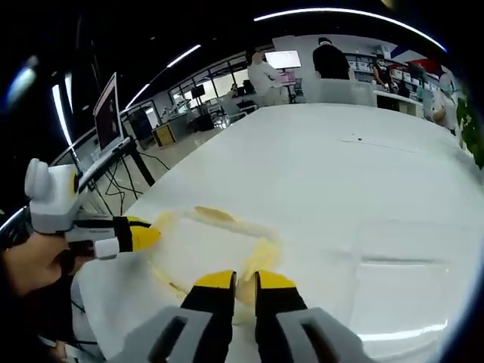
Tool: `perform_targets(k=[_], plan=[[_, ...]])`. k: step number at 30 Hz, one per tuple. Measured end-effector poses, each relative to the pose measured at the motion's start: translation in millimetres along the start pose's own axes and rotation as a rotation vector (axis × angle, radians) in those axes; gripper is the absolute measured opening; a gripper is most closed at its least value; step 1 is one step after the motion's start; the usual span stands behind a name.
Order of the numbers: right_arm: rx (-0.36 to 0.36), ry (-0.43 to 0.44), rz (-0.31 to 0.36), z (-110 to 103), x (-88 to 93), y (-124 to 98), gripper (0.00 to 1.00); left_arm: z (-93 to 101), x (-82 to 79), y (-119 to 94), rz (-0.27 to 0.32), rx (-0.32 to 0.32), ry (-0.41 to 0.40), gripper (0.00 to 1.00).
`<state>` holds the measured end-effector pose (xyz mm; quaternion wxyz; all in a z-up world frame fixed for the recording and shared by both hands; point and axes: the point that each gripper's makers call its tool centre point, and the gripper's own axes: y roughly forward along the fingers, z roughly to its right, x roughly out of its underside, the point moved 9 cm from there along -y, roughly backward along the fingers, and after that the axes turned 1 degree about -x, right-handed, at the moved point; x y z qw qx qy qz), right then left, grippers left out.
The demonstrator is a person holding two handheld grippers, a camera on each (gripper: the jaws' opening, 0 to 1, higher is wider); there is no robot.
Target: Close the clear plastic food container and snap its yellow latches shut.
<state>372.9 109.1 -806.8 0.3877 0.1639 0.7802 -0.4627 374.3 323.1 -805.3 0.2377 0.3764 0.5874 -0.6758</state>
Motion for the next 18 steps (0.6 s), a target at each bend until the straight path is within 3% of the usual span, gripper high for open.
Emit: perform_targets(k=[18], plan=[[-0.018,-0.002,0.028,-6,-5.8,-10,0.03,1.5,-8.2,-17,0.001,-0.032,0.011,0.03]])
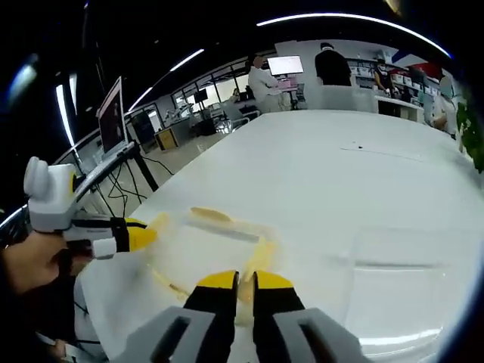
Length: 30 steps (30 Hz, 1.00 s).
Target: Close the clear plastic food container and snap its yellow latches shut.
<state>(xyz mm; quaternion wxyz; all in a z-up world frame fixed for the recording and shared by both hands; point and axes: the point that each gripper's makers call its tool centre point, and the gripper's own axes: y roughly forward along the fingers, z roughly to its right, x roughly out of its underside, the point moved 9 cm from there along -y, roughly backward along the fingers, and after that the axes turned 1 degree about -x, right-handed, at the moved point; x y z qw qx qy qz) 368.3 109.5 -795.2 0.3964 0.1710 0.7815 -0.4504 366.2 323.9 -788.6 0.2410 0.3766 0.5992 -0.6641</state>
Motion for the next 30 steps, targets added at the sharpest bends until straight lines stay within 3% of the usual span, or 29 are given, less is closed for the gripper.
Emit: perform_targets(k=[16,30], plan=[[-0.013,0.005,0.032,-7,-6.0,-21,0.03,7.6,-11.0,-24,0.016,-0.022,0.005,0.03],[-0.019,-0.049,0.036,-4,-12.7,-33,0.03,18.1,-14.6,-35,0.020,-0.030,0.003,0.03]])
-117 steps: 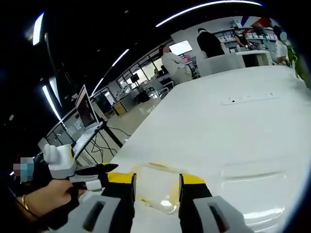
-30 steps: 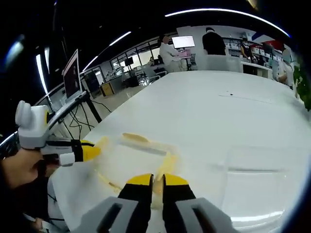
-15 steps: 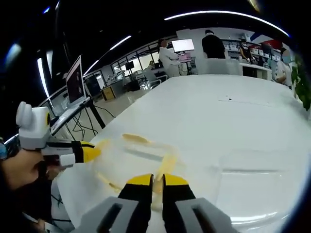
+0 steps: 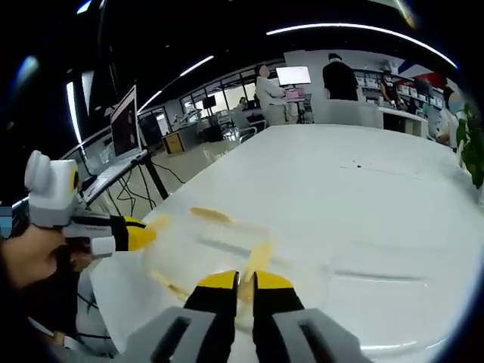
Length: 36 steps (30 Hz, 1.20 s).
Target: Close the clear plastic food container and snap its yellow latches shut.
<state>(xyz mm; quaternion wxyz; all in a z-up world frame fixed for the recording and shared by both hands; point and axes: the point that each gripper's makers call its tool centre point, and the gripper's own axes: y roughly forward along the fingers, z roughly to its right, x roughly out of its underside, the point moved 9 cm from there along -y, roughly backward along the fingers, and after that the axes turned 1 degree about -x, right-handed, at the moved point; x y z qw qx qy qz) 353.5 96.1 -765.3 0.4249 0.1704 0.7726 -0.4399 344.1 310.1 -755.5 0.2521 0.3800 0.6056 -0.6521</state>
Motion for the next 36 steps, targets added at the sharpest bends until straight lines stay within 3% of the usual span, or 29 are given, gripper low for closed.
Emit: perform_targets(k=[36], plan=[[0.011,-0.023,-0.007,9,1.3,-32,0.02,30.0,-3.4,-27,-0.002,0.015,0.038,0.04]])
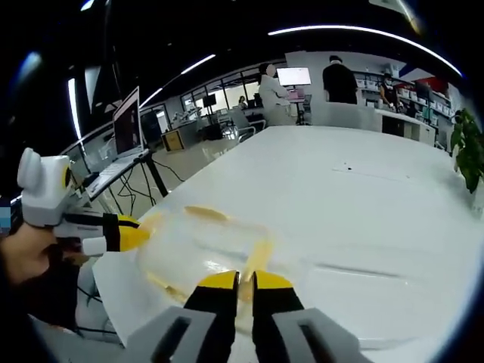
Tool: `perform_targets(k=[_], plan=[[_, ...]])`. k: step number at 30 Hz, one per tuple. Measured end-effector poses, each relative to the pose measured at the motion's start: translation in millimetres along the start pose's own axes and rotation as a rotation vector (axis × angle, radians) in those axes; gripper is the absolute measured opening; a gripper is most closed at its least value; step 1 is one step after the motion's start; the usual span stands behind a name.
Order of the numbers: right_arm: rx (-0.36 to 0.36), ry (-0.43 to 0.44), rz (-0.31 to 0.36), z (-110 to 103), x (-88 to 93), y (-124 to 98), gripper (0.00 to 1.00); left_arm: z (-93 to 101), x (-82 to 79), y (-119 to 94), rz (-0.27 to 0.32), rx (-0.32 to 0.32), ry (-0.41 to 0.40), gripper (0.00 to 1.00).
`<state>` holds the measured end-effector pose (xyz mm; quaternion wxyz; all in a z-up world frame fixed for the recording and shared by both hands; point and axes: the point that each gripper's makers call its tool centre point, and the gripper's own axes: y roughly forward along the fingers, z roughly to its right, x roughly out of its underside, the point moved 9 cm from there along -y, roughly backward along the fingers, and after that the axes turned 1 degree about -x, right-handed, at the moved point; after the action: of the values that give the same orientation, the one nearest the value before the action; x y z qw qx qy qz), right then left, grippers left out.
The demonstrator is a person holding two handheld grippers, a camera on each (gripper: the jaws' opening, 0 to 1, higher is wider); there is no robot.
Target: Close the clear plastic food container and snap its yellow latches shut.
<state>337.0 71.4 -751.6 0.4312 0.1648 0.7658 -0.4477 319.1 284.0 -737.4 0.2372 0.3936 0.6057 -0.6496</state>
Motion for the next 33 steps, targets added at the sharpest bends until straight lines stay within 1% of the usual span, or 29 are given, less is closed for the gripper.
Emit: perform_targets(k=[5,11,15,19,28,30,33], plan=[[0.005,0.003,-0.001,6,1.0,-6,0.02,10.2,-2.5,0,0.003,-0.001,-0.003,0.04],[0.018,0.004,-0.003,18,2.9,-14,0.02,25.0,-3.0,3,0.005,0.004,-0.018,0.04],[0.026,0.013,-0.001,26,4.0,-21,0.02,34.6,-2.7,3,0.002,0.007,-0.015,0.04],[0.030,0.022,0.003,31,3.7,-25,0.02,40.3,-3.9,3,0.008,0.015,-0.023,0.04],[0.011,0.026,0.018,28,-0.3,-27,0.02,38.1,-8.5,-5,0.012,0.000,-0.017,0.05],[0.001,0.049,0.024,27,-2.5,-28,0.02,36.9,-9.0,-6,0.006,-0.006,-0.012,0.05],[-0.004,0.047,0.036,25,-5.9,-32,0.02,36.8,-10.9,-10,0.010,-0.008,-0.012,0.05]])
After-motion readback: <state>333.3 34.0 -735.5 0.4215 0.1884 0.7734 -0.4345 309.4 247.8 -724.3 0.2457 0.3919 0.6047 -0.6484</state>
